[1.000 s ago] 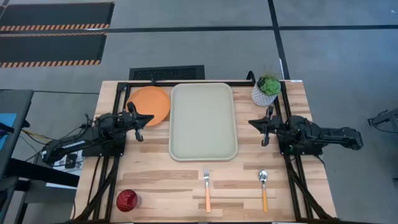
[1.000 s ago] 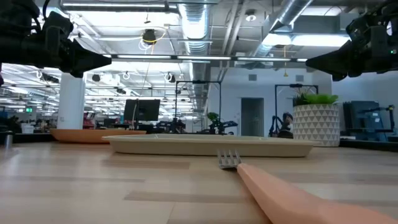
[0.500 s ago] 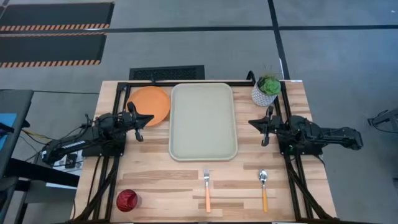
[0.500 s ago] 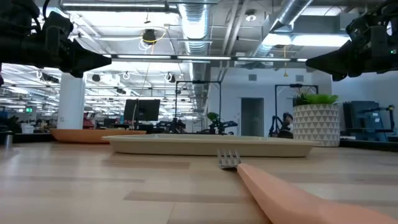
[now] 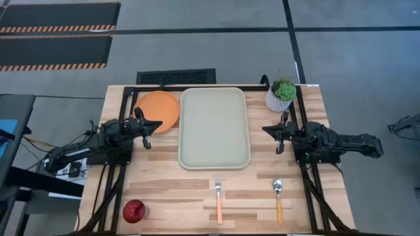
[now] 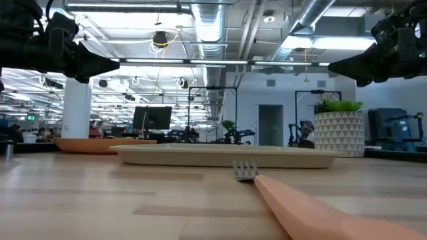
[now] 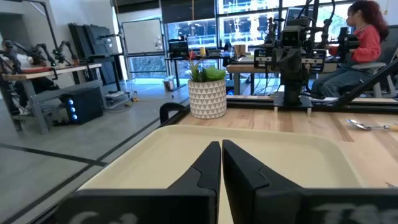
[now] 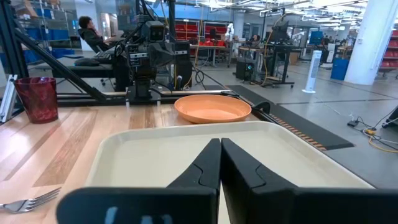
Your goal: Pick and place plate/cup/fork/spoon on tray
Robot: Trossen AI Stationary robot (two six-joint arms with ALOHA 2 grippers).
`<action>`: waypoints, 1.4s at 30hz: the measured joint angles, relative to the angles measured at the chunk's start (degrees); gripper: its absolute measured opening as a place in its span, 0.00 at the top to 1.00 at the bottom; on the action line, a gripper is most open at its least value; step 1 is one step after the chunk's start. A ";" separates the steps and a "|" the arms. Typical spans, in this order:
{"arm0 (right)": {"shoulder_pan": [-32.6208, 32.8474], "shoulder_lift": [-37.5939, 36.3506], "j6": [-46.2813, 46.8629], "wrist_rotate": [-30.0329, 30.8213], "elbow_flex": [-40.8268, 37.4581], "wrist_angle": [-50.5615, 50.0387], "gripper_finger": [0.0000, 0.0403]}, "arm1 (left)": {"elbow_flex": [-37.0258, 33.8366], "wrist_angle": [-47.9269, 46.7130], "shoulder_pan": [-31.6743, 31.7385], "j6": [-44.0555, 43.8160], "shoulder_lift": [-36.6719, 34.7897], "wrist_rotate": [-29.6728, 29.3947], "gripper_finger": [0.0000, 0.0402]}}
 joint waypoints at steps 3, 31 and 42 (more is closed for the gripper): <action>0.00 0.02 0.00 0.00 0.00 -0.01 0.92 | -0.01 0.00 -0.02 0.01 0.00 0.04 0.98; 0.02 0.00 0.00 -0.01 0.00 0.00 0.92 | 20.82 -4.49 -14.26 -36.45 46.24 -7.96 0.98; 0.02 0.01 -0.02 -0.01 0.01 -0.01 0.92 | 35.50 -17.50 -14.29 -55.53 70.89 -11.73 0.79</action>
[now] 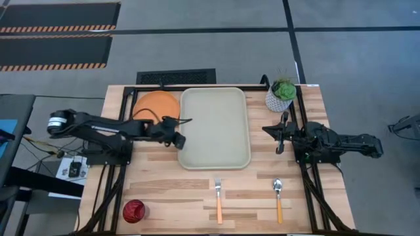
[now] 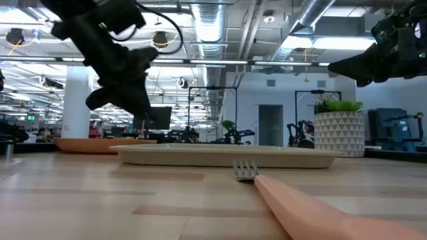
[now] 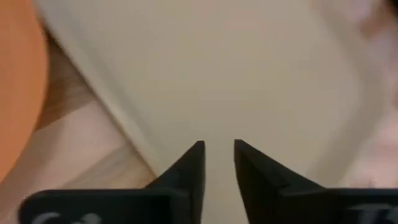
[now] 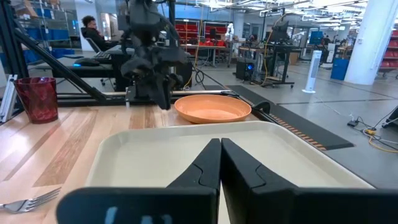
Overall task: Pick and place plate/cup/fork/spoon on tray
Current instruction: Prepare the gray serving tray
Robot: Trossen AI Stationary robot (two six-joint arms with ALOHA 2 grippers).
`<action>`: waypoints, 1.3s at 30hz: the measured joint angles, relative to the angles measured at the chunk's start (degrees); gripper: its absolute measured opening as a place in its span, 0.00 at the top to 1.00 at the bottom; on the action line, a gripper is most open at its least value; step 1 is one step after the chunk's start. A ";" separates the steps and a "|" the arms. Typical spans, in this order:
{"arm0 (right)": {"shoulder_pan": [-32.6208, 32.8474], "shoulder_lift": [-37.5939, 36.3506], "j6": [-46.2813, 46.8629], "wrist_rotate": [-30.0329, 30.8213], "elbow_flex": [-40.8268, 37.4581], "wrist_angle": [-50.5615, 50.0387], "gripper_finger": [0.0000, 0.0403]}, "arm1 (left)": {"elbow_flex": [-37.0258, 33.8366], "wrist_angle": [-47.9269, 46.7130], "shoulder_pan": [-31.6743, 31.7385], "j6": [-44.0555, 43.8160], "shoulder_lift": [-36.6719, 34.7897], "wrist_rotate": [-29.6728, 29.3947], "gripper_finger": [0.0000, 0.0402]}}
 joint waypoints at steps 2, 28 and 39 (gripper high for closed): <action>-0.01 0.00 0.01 -0.01 0.00 0.00 0.92 | 2.61 -2.75 0.02 -1.67 2.90 -1.13 0.74; 0.02 0.01 0.02 -0.04 -0.01 -0.01 0.92 | 14.58 -17.31 1.95 -7.11 20.82 -3.90 0.55; 0.02 0.02 0.01 -0.06 0.01 0.00 0.92 | 14.54 -15.97 3.71 -6.88 20.91 -2.25 0.55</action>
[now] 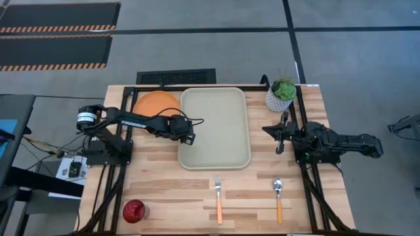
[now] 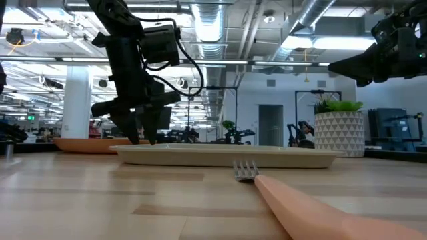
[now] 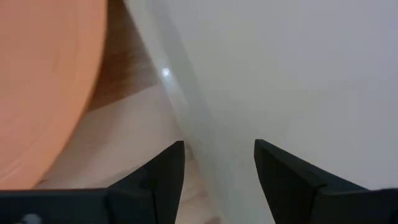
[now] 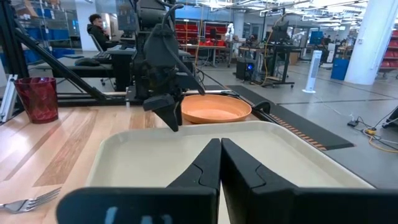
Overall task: Pick and place plate/cup/fork/spoon on tray
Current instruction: Prepare the gray serving tray
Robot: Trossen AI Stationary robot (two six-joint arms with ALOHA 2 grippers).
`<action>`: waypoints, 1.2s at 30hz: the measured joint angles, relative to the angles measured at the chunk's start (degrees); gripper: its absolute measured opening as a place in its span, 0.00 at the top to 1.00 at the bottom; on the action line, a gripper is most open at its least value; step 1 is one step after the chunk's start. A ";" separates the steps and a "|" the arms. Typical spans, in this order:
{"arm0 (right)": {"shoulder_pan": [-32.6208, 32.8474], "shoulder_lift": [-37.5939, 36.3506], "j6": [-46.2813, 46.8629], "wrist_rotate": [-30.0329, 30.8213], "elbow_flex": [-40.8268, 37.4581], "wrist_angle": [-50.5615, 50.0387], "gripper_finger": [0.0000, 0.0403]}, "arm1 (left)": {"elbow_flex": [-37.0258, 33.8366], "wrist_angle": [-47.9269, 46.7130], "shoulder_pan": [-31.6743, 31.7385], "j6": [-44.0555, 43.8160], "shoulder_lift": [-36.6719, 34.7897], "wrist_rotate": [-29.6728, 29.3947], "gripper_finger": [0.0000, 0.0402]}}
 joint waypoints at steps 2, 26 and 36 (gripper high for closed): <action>0.00 0.00 0.01 0.02 0.01 0.01 0.92 | -0.04 1.06 0.00 0.31 0.00 -0.01 0.55; 0.00 0.00 0.00 0.04 0.00 0.01 0.92 | 0.11 5.52 2.12 3.95 6.24 1.83 0.67; 0.00 0.00 0.00 0.04 0.01 0.01 0.92 | 0.02 6.75 3.13 4.78 5.02 -0.44 0.86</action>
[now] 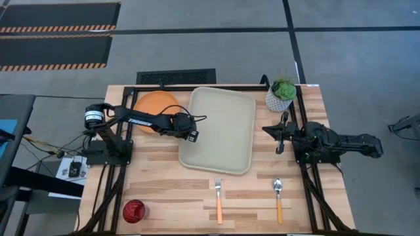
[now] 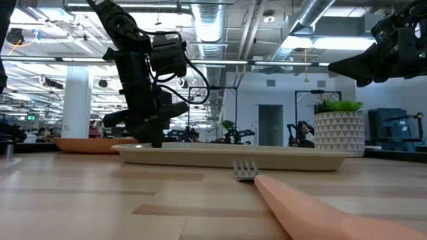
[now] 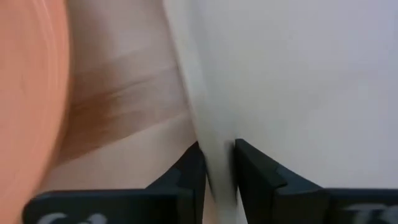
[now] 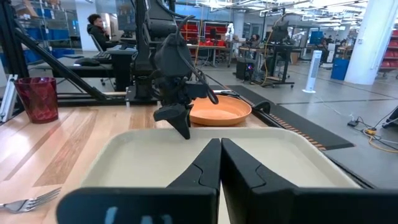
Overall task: Pick and place plate/cup/fork/spoon on tray
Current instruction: Prepare the gray serving tray
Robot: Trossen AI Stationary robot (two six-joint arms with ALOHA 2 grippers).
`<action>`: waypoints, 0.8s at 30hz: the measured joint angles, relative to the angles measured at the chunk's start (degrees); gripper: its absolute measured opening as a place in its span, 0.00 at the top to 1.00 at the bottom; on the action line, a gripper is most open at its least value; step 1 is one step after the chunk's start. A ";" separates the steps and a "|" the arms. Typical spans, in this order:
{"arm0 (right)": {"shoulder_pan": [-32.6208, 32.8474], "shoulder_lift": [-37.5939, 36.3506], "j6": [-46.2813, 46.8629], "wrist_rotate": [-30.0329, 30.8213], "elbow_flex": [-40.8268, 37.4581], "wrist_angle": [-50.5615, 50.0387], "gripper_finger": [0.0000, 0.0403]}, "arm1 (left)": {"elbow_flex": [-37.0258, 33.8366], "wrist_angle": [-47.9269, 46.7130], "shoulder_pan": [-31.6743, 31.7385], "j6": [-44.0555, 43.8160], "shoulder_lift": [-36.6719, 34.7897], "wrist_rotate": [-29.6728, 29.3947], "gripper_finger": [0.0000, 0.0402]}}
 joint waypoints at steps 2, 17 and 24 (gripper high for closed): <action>0.00 0.00 -0.01 -0.02 -0.01 0.00 0.92 | 0.00 -0.02 0.36 0.21 -0.02 0.22 0.86; 0.00 0.00 0.00 0.00 -0.02 0.00 0.92 | -0.09 3.95 3.51 1.30 -0.04 1.58 0.88; 0.00 0.00 -0.01 0.00 -0.01 0.00 0.92 | 2.11 4.61 5.28 2.67 -0.11 4.06 0.91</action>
